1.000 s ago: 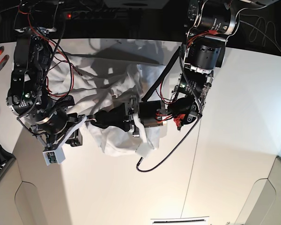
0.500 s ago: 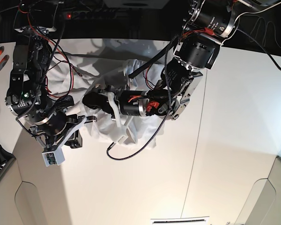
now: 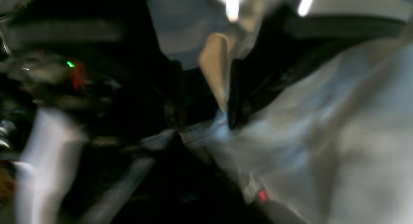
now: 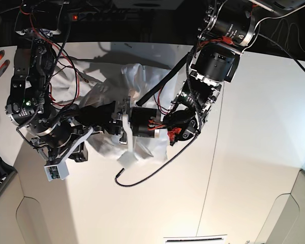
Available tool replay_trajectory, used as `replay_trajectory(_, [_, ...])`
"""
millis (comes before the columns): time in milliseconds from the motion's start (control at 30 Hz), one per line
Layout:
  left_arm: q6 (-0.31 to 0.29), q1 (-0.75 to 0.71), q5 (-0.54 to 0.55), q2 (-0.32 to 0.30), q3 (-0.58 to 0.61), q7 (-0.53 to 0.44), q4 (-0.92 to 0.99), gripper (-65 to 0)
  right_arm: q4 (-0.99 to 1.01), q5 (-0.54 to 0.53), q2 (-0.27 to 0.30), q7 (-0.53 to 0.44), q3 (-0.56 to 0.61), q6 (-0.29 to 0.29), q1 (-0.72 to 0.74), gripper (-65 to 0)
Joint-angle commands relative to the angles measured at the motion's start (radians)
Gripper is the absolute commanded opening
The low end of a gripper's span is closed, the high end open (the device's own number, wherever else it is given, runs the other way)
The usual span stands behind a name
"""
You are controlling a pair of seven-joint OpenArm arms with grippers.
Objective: Layout the t-shirt on the table in an organized manner, then fold the t-shirt properly
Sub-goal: 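Fold the grasped shirt end with the left gripper toward the right gripper, then push the bunched shirt together with the left gripper near the right gripper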
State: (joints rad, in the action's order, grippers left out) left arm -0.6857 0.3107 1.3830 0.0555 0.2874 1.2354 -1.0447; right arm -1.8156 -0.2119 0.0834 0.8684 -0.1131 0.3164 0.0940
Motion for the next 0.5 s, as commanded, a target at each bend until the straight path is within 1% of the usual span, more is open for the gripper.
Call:
replay_trajectory(0, [-0.012, 0.027, 0.051, 0.011, -0.021, -0.004, -0.04, -39.6, -0.018, -0.005, 0.005, -0.026, -0.011, 0.001, 0.017, -65.0])
replay_trajectory(133, [-0.012, 0.027, 0.041, 0.01, -0.077, 0.012, -0.102, -39.6, -0.018, -0.014, 0.005, -0.035, -0.044, 0.001, 0.017, -65.0])
replay_trajectory(267, [-0.012, 0.027, 0.033, 0.001, -0.112, 0.011, -0.122, -39.6, -0.018, -0.095, 0.005, -0.034, -0.088, 0.002, 0.016, -65.0])
replay_trajectory(333, [-0.012, 0.027, 0.023, -0.016, -0.135, 0.011, -0.131, -39.6, -0.018, -0.127, 0.005, -0.033, -0.111, 0.003, 0.016, -65.0])
replay_trajectory(400, [-0.012, 0.027, -0.017, -0.039, -0.161, 0.01, -0.144, -39.7, -0.018, -0.154, 0.005, -0.033, -0.142, 0.029, 0.016, -65.0])
replay_trajectory(467, [-0.012, 0.027, -0.05, -0.069, -0.185, 0.01, -0.152, -39.7, -0.018, -0.174, 0.005, -0.033, -0.189, 0.036, 0.017, -65.0])
